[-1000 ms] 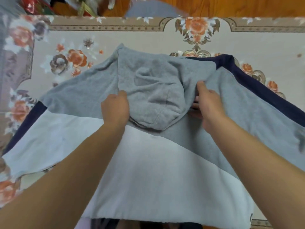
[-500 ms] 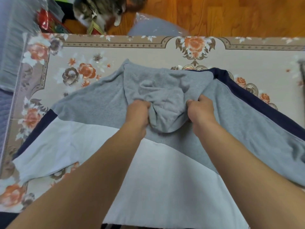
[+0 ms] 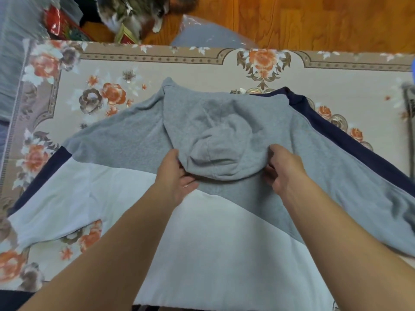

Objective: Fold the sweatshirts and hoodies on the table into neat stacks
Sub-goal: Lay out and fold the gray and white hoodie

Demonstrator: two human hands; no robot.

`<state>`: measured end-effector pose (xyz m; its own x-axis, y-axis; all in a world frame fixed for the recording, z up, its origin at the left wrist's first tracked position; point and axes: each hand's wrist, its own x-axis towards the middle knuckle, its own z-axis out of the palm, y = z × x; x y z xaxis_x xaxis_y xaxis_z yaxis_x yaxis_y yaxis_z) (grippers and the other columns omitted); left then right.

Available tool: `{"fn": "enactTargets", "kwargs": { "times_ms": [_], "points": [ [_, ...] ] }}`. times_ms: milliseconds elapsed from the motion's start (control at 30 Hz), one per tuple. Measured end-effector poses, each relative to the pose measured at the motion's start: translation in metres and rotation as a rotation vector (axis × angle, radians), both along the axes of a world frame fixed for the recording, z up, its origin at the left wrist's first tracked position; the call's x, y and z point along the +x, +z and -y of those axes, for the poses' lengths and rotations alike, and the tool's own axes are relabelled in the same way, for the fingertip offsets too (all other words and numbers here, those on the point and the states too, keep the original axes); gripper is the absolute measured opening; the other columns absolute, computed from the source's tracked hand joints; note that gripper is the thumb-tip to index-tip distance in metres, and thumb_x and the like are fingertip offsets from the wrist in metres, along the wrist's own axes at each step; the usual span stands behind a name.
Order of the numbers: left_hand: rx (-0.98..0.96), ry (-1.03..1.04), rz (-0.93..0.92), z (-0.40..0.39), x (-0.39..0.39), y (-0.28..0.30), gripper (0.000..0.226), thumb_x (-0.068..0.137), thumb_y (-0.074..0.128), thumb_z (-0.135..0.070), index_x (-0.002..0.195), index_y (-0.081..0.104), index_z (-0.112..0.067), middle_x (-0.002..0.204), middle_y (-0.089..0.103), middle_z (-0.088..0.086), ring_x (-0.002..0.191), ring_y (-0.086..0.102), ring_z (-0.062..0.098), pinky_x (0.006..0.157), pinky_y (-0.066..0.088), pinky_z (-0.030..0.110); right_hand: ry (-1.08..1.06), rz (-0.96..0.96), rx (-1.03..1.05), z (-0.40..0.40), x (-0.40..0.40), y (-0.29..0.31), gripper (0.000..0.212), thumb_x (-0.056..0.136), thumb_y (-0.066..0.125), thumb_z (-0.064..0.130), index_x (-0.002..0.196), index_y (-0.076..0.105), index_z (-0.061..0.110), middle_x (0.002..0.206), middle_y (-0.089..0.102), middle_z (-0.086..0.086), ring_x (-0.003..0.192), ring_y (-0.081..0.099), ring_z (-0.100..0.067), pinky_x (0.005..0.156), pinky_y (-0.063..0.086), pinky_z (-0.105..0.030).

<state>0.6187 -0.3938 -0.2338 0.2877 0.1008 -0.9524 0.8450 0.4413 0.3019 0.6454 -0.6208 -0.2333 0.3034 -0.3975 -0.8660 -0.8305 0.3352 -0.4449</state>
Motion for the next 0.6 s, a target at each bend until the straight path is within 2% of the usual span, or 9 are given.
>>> {"fn": "enactTargets", "kwargs": {
  "times_ms": [67,167,200,267,333,400,500,567,600],
  "points": [
    [-0.016,-0.124,-0.022,0.011,0.008,0.005,0.058,0.091,0.062,-0.064,0.135,0.054,-0.025,0.127,0.065,0.005,0.117,0.064,0.031,0.098,0.054,0.047,0.093,-0.075,0.054,-0.005,-0.001,0.0,0.038,0.082,0.071,0.045,0.11,0.059,0.023,0.1,0.067,0.0,0.088,0.067,-0.022,0.082,0.056,-0.043],
    [0.037,-0.161,0.01,0.024,0.019,0.005,0.038,0.096,0.064,-0.011,0.134,0.059,-0.007,0.12,0.071,0.015,0.104,0.071,0.031,0.077,0.063,0.045,0.185,-0.154,0.143,-0.011,0.002,0.002,0.017,0.093,0.066,0.023,0.106,0.059,0.017,0.092,0.066,-0.006,0.078,0.065,-0.022,0.067,0.057,-0.04],
    [0.011,-0.099,0.044,0.025,0.021,0.005,0.04,0.094,0.054,0.007,0.133,0.059,0.0,0.119,0.071,0.02,0.104,0.071,0.034,0.08,0.063,0.047,0.162,-0.119,0.169,-0.012,0.004,0.003,0.01,0.095,0.061,0.01,0.104,0.059,0.013,0.089,0.065,-0.007,0.075,0.064,-0.021,0.064,0.058,-0.037],
    [-0.101,0.068,0.147,0.021,0.021,0.006,0.048,0.088,0.039,0.022,0.132,0.056,0.009,0.126,0.067,0.026,0.116,0.067,0.039,0.1,0.054,0.052,-0.015,0.023,0.224,-0.008,0.007,0.001,0.031,0.088,0.047,-0.01,0.108,0.061,0.009,0.087,0.064,-0.009,0.076,0.063,-0.02,0.06,0.06,-0.031],
    [-0.214,0.159,0.205,0.013,0.013,0.007,0.05,0.086,0.034,0.024,0.128,0.057,0.011,0.128,0.066,0.027,0.12,0.064,0.039,0.107,0.05,0.05,-0.24,0.159,0.341,-0.005,0.006,-0.004,0.049,0.081,0.037,-0.019,0.111,0.061,0.011,0.091,0.064,-0.009,0.085,0.062,-0.021,0.077,0.061,-0.034],
    [-0.186,0.037,0.165,0.004,0.003,0.004,0.051,0.084,0.036,0.027,0.123,0.062,0.006,0.123,0.069,0.025,0.11,0.068,0.035,0.096,0.058,0.045,-0.219,0.114,0.292,-0.004,-0.003,-0.006,0.04,0.087,0.035,-0.016,0.095,0.062,0.013,0.082,0.065,-0.005,0.082,0.061,-0.017,0.089,0.055,-0.034],
    [0.147,-0.401,-0.028,-0.004,-0.008,-0.001,0.038,0.09,0.044,0.012,0.111,0.067,-0.009,0.099,0.076,0.01,0.08,0.074,0.019,0.078,0.059,0.037,-0.06,-0.015,-0.098,0.003,-0.02,-0.009,0.027,0.097,0.044,0.002,0.075,0.048,0.017,0.08,0.057,-0.005,0.067,0.055,-0.018,0.078,0.052,-0.036],
    [0.333,-0.576,-0.131,-0.001,-0.009,0.005,0.02,0.094,0.054,-0.018,0.106,0.067,-0.009,0.089,0.076,0.006,0.074,0.072,0.021,0.075,0.054,0.034,-0.031,0.025,-0.268,0.002,-0.025,-0.008,0.022,0.092,0.05,0.008,0.073,0.044,0.019,0.088,0.055,-0.011,0.073,0.055,-0.025,0.078,0.053,-0.042],
    [0.459,-0.605,-0.115,0.002,-0.01,0.007,0.029,0.094,0.055,-0.032,0.105,0.065,-0.007,0.089,0.073,0.008,0.076,0.07,0.026,0.074,0.052,0.036,-0.02,0.064,-0.329,-0.003,-0.026,-0.005,0.019,0.089,0.053,0.012,0.074,0.044,0.019,0.088,0.057,-0.011,0.075,0.057,-0.025,0.078,0.053,-0.043]
  ]
}}
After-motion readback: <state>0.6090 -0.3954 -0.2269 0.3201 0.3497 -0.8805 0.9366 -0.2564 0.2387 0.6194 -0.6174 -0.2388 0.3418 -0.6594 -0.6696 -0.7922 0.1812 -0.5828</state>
